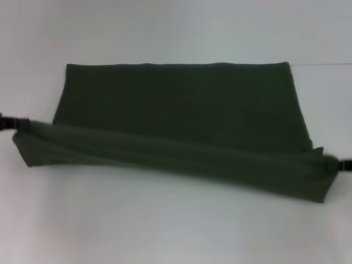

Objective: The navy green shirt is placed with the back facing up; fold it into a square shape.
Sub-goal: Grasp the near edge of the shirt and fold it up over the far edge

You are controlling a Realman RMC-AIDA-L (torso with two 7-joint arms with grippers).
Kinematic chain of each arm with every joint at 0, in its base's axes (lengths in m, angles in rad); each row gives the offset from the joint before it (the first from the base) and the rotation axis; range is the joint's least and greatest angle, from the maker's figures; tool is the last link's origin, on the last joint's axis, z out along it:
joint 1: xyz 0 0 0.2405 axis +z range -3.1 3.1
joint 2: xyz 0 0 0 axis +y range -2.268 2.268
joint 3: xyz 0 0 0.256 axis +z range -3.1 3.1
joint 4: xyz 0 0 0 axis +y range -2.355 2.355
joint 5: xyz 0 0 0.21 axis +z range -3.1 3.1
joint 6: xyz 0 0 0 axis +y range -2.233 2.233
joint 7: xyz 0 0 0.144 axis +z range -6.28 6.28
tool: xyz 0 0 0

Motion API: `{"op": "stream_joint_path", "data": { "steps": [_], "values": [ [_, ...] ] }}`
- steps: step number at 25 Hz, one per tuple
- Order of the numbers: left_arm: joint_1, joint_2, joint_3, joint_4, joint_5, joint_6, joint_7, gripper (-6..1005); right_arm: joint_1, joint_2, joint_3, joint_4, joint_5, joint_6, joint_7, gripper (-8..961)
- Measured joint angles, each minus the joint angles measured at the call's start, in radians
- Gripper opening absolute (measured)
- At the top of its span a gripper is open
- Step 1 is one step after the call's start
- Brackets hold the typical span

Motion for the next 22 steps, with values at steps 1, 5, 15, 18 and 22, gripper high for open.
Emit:
{"op": "stream_joint_path", "data": {
  "steps": [1,5,15,18,22],
  "values": [
    [0.0,0.0,-0.002,-0.007,-0.015,-0.018,0.0,20,0.01,0.0,0.0,0.002,0.016,0.018,0.0,46],
    [-0.008,-0.003,0.001,-0.045,-0.075,-0.099,0.008,19,0.056,0.0,-0.005,0.011,0.07,0.087,0.0,47],
    [-0.043,-0.03,0.024,-0.11,-0.184,-0.265,0.059,16,0.158,0.005,-0.012,0.06,0.155,0.278,-0.025,41],
    [-0.053,-0.042,0.028,-0.144,-0.238,-0.33,0.098,15,0.18,0.015,-0.014,0.083,0.176,0.343,-0.053,42],
    [-0.073,-0.063,0.029,-0.186,-0.294,-0.435,0.166,15,0.207,0.029,-0.016,0.116,0.214,0.448,-0.097,42]
  ]
}}
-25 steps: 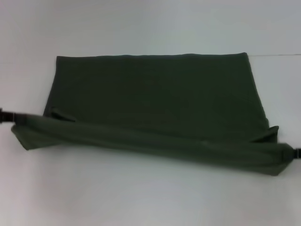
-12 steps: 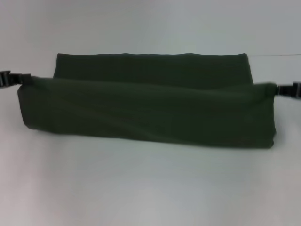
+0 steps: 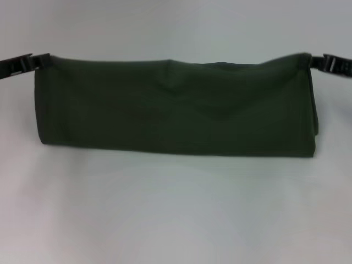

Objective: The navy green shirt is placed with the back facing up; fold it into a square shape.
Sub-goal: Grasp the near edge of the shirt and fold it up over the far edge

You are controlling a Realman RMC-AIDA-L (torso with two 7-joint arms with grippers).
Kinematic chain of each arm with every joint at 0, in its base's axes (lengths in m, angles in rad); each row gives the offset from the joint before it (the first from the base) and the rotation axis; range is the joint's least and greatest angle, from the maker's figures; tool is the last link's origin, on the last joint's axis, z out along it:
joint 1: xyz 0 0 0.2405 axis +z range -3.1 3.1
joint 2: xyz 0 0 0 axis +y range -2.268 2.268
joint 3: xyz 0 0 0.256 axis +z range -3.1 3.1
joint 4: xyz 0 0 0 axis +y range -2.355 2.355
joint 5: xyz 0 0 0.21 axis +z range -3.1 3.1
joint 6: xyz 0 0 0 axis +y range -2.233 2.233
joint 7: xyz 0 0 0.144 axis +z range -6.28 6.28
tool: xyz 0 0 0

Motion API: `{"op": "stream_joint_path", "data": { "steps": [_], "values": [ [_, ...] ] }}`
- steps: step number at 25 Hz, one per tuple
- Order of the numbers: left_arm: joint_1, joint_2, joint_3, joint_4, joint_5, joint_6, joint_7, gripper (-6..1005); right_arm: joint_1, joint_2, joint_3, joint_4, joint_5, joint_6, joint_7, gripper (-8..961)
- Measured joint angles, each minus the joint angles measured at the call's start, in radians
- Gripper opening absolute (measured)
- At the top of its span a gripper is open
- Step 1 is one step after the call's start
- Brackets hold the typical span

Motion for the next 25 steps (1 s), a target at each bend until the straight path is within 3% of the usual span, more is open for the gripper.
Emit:
{"op": "stream_joint_path", "data": {
  "steps": [8,14,25],
  "values": [
    [-0.062,-0.051,0.0,-0.086,-0.107,-0.256,0.177,16,0.059,0.044,-0.051,0.071,0.067,0.262,-0.079,41],
    [-0.1,-0.066,-0.001,-0.165,-0.227,-0.392,0.34,14,0.103,0.083,-0.072,0.113,0.102,0.432,-0.148,41],
    [-0.138,-0.103,0.0,-0.253,-0.423,-0.563,0.632,16,0.136,0.097,-0.102,0.189,0.154,0.618,-0.177,42]
  ]
}}
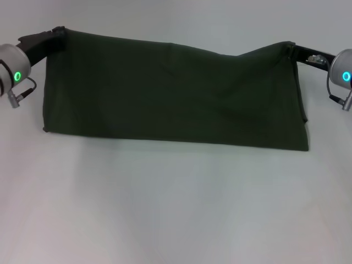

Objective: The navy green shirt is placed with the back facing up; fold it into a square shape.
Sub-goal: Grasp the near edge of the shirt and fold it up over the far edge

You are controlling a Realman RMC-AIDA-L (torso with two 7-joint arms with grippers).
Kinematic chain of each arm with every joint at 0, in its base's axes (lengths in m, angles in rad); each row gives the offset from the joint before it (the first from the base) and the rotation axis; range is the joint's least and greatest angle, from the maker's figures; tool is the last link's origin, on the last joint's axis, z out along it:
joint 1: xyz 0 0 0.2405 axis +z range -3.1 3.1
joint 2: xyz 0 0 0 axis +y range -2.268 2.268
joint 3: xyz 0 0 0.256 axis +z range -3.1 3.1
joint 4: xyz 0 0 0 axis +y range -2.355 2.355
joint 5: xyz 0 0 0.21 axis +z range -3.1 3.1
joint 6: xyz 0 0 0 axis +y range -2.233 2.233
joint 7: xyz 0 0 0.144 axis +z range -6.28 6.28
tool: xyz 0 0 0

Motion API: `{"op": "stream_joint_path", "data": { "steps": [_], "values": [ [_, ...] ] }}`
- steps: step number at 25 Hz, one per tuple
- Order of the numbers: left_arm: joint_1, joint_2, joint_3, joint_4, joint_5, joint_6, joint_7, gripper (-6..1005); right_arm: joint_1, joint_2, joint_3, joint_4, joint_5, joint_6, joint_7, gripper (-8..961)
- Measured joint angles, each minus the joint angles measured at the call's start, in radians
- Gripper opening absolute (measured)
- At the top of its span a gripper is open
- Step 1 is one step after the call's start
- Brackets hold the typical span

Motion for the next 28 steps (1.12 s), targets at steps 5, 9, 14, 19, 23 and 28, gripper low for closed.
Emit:
{"op": "stream_joint_path", "data": {
  "steps": [5,9,14,19,23,28],
  "values": [
    [-0.01,-0.004,0.0,-0.044,-0.082,-0.038,0.125,15,0.002,0.004,-0.009,0.006,0.002,0.043,0.0,42],
    [-0.01,-0.013,-0.003,-0.05,-0.135,-0.051,0.193,15,0.006,0.006,-0.011,0.008,0.002,0.062,-0.009,41],
    [-0.01,-0.015,-0.007,-0.061,-0.164,-0.071,0.256,15,0.019,0.007,-0.012,0.032,0.032,0.091,-0.069,44],
    [-0.01,-0.018,-0.006,-0.088,-0.239,-0.073,0.36,16,0.034,0.006,-0.012,0.059,0.108,0.104,-0.166,51],
    [-0.017,-0.022,-0.009,-0.095,-0.25,-0.073,0.407,57,0.042,0.006,-0.012,0.063,0.12,0.112,-0.188,57],
    [-0.022,-0.045,-0.011,-0.096,-0.369,-0.073,0.527,127,0.053,0.008,-0.013,0.08,0.158,0.154,-0.228,64]
  ]
}}
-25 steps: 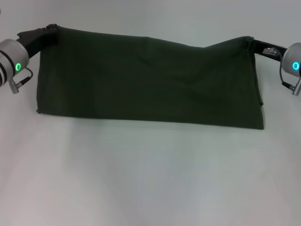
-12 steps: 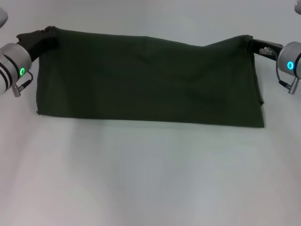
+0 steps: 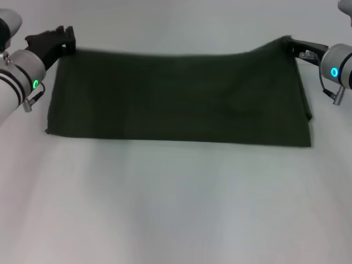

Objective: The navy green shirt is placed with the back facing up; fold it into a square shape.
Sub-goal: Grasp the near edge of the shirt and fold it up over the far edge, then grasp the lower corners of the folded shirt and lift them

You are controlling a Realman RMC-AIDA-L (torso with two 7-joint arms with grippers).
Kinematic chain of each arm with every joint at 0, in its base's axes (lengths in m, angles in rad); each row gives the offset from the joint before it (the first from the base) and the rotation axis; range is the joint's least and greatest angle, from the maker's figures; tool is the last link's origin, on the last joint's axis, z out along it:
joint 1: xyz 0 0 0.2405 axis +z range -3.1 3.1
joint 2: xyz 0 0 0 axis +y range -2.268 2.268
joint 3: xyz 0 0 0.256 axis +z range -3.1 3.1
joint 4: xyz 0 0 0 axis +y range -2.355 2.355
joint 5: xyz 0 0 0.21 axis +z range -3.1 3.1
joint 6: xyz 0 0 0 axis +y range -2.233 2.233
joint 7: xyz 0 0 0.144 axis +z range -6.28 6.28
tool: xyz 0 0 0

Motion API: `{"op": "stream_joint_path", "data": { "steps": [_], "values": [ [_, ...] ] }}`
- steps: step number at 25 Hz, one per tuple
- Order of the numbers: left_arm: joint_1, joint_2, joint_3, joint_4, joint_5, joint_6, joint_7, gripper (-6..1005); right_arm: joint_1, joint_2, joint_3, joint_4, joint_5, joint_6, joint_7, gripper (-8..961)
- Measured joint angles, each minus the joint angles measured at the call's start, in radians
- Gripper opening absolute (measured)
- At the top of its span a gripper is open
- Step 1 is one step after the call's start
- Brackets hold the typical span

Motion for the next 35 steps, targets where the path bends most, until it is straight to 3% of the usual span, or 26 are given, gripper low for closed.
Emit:
{"op": "stream_joint_path", "data": {
  "steps": [3,14,16,17,19,24,30,35],
  "values": [
    [0.001,-0.004,0.0,-0.006,-0.078,0.0,0.054,168,0.003,-0.001,0.0,0.004,0.022,0.014,-0.013,68],
    [0.026,0.012,0.014,-0.021,-0.087,0.004,-0.018,360,0.009,-0.013,-0.007,0.0,0.029,0.027,-0.007,520],
    [0.049,0.029,0.073,-0.018,-0.081,0.015,-0.112,515,-0.011,-0.021,-0.001,-0.005,0.056,-0.021,-0.002,563],
    [0.062,0.04,0.115,-0.016,-0.081,0.027,-0.165,592,-0.025,-0.028,0.0,-0.007,0.075,-0.055,-0.001,584],
    [0.096,0.057,0.207,0.0,-0.08,0.058,-0.287,605,-0.054,-0.044,-0.002,-0.008,0.117,-0.142,-0.001,626],
    [0.196,0.055,0.334,0.128,-0.012,0.169,-0.574,632,-0.127,-0.081,-0.007,-0.012,0.152,-0.361,0.001,733],
    [0.276,0.055,0.32,0.24,0.196,0.346,-0.768,642,-0.218,-0.131,-0.016,-0.021,0.146,-0.59,0.021,785],
    [0.311,0.062,0.314,0.333,0.408,0.416,-0.947,650,-0.269,-0.176,-0.106,-0.042,0.131,-0.689,0.092,786]
  ]
}}
